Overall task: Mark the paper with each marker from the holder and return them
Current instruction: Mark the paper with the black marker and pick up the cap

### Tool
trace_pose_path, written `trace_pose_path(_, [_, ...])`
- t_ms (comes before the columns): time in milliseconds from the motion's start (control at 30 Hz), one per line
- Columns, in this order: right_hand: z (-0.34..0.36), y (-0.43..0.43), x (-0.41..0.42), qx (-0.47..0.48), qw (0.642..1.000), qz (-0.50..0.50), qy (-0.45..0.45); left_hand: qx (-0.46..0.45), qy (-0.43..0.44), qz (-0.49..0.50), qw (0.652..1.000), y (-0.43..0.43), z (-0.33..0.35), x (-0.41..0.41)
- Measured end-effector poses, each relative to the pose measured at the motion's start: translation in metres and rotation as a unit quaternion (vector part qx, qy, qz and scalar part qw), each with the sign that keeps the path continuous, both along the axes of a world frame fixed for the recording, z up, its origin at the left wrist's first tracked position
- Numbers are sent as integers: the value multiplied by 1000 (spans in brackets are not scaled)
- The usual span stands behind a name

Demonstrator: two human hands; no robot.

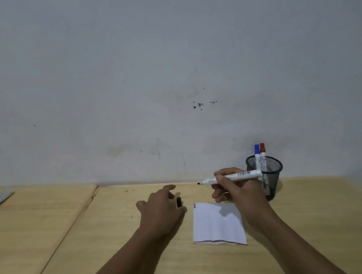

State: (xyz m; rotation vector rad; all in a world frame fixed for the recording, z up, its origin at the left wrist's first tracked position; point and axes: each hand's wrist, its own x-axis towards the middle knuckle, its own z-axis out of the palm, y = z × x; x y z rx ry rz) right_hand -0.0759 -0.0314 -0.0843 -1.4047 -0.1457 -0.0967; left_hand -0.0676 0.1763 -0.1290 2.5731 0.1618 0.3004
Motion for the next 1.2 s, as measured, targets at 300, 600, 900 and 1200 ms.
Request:
trace_pose_path(300, [-26, 20, 26, -148, 988, 32, 32, 148, -51, -165, 974, -19, -3, -49])
trace_pose_path(600, [-60, 25, 37, -244, 969, -9, 28, 210, -15, -202, 957, -6, -16, -44])
trace_pose_path(900, [-65, 27, 40, -278, 960, -19, 10, 215, 3, -210, 954, -7, -12, -42])
trace_pose_path(1200, [-65, 30, 41, -314, 949, -30, 12, 237, 21, -224, 945, -10, -11, -48])
